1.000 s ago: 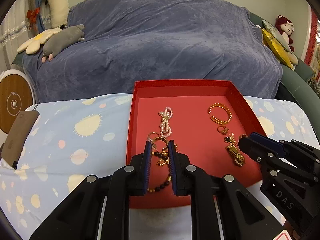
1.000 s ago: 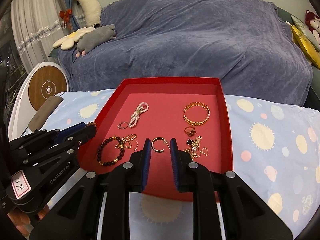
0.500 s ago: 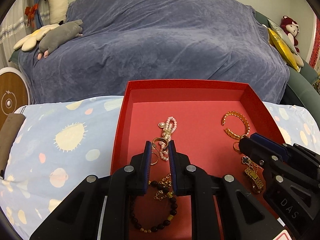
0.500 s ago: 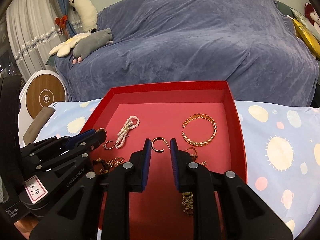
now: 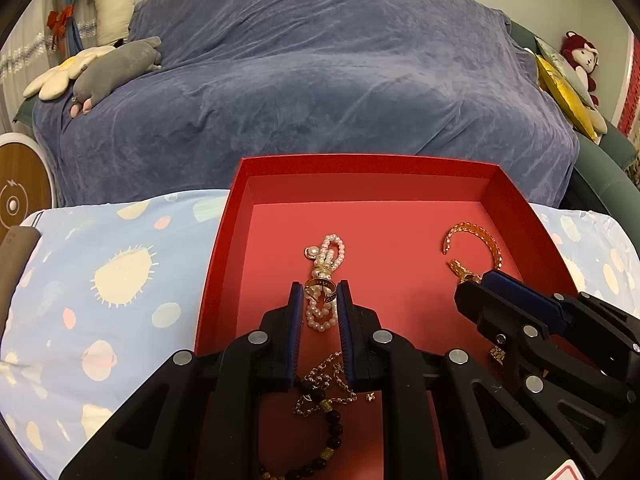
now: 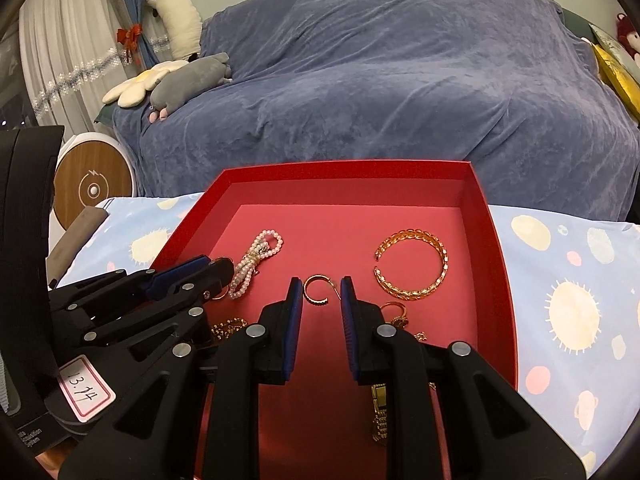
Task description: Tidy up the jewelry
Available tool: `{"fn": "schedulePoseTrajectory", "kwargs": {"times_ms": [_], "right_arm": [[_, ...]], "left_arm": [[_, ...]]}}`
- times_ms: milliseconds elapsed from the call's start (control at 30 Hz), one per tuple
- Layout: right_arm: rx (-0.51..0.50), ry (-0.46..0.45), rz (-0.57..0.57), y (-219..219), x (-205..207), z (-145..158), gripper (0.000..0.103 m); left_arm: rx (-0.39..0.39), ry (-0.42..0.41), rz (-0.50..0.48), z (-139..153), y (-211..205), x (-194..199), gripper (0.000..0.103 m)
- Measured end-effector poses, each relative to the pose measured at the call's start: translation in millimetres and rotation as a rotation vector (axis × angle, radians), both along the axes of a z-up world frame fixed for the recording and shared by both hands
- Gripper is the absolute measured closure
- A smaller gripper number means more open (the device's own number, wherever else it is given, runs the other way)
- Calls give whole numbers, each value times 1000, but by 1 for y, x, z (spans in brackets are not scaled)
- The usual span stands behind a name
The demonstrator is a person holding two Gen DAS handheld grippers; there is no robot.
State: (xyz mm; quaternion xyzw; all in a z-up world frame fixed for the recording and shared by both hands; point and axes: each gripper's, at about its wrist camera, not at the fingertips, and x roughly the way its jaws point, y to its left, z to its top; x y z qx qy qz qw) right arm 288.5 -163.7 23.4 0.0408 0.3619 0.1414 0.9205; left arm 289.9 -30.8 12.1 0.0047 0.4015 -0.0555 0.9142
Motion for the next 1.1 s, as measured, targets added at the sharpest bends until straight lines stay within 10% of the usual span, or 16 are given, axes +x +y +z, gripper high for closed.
{"fn": "schedulePoseTrajectory", "kwargs": {"times_ms": [567,1100], "right_arm": [[23,7,-26,-3,4,7,80],[-38,-13,-110,-12,-28,48,52]], "left_arm": [[-15,0,27,8,1,3,78],[41,-5,48,50,-4,-26,76]]}}
